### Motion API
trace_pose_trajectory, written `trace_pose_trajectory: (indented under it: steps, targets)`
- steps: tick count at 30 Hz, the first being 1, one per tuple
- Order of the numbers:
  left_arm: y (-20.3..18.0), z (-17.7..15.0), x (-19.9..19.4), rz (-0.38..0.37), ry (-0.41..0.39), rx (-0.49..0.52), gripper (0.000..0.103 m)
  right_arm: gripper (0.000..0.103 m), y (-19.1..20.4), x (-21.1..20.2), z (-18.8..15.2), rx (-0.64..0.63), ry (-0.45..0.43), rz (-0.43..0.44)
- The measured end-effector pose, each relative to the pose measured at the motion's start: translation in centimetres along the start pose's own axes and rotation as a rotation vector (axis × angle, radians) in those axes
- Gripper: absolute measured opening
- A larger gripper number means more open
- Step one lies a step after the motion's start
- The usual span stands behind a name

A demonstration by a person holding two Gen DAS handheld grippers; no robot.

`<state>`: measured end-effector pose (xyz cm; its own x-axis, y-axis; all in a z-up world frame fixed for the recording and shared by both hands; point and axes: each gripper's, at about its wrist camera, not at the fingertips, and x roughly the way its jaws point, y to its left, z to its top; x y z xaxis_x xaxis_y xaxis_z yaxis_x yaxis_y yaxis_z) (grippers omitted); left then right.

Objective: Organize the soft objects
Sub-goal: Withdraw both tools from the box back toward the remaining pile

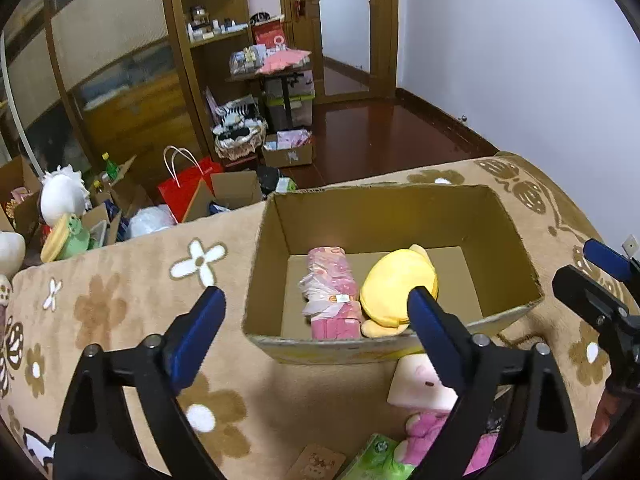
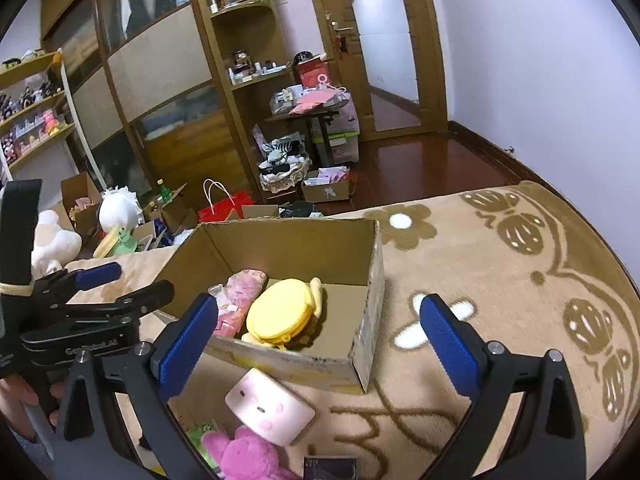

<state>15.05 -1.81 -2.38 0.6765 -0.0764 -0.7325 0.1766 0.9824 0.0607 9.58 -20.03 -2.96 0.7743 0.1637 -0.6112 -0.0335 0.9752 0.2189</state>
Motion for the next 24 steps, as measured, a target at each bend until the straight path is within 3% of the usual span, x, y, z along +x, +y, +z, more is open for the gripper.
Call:
trace_pose_trajectory:
  steps: [5,12,24]
  targets:
    - [0.1,-0.7,-1.8,0.023,0.005,0.015,0.097,0.103,0.0,-2.0,-0.5,0.008,-0.011,-0.015]
    - [0.4,-3.0,-3.4,0.033,0.080,0.018,0.097,0.103,0.7,-4.3,-1.6,-0.007,-0.007,-0.032]
    - [1.1,-6.3,-5.4,0.028,0.169,-0.008,0.097,0.103,3.1,-6.1,-4.7,-0.061,0.066,-0.034]
